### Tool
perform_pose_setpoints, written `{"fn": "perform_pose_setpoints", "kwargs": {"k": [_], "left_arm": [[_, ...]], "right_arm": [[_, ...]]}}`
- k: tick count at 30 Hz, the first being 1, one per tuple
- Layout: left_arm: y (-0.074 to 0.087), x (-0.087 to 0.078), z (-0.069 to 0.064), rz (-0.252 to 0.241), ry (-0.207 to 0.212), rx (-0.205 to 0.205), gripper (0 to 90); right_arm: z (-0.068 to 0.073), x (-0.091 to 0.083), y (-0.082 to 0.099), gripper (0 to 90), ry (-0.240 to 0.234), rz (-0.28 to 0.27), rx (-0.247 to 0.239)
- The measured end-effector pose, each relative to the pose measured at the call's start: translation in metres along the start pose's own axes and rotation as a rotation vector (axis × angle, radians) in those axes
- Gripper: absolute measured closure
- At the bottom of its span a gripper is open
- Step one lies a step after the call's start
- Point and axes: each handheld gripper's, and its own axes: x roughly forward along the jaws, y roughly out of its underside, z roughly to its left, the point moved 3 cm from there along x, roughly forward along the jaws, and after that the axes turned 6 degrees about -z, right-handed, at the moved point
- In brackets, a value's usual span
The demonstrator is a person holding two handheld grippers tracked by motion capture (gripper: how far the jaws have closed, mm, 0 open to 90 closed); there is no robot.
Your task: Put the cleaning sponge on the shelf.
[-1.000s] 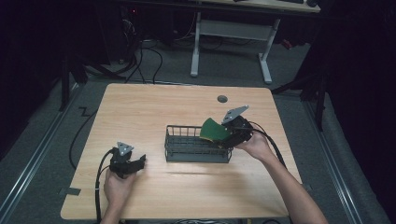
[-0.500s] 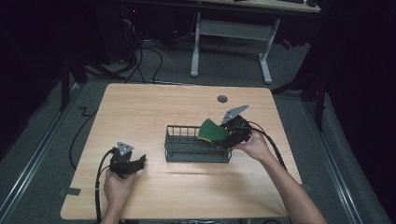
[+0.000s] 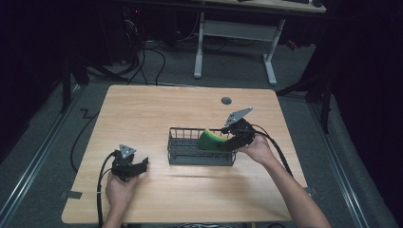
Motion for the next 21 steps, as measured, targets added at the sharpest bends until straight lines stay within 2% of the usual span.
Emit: {"fn": "perform_pose_setpoints", "kwargs": {"k": [2,6,9,12,18,21], "left_arm": [[0.000,0.000,0.000,0.000,0.000,0.000,32.3],[0.000,0.000,0.000,0.000,0.000,0.000,32.2],[0.000,0.000,0.000,0.000,0.000,0.000,32.2],[0.000,0.000,0.000,0.000,0.000,0.000,32.2],[0.000,0.000,0.000,0.000,0.000,0.001,32.1],[0.000,0.000,0.000,0.000,0.000,0.000,32.1]], "right_arm": [[-0.001,-0.001,0.000,35.1,-0.002,-0.017,0.012],[-0.003,-0.008,0.003,35.4,0.001,-0.066,0.073],[-0.005,-0.016,0.006,35.2,0.025,-0.086,0.107],[-0.006,-0.027,0.005,35.2,0.034,-0.127,0.133],[-0.007,-0.047,0.003,35.4,0.072,-0.186,0.155],[-0.008,-0.056,0.006,36.2,0.096,-0.202,0.182]]}}
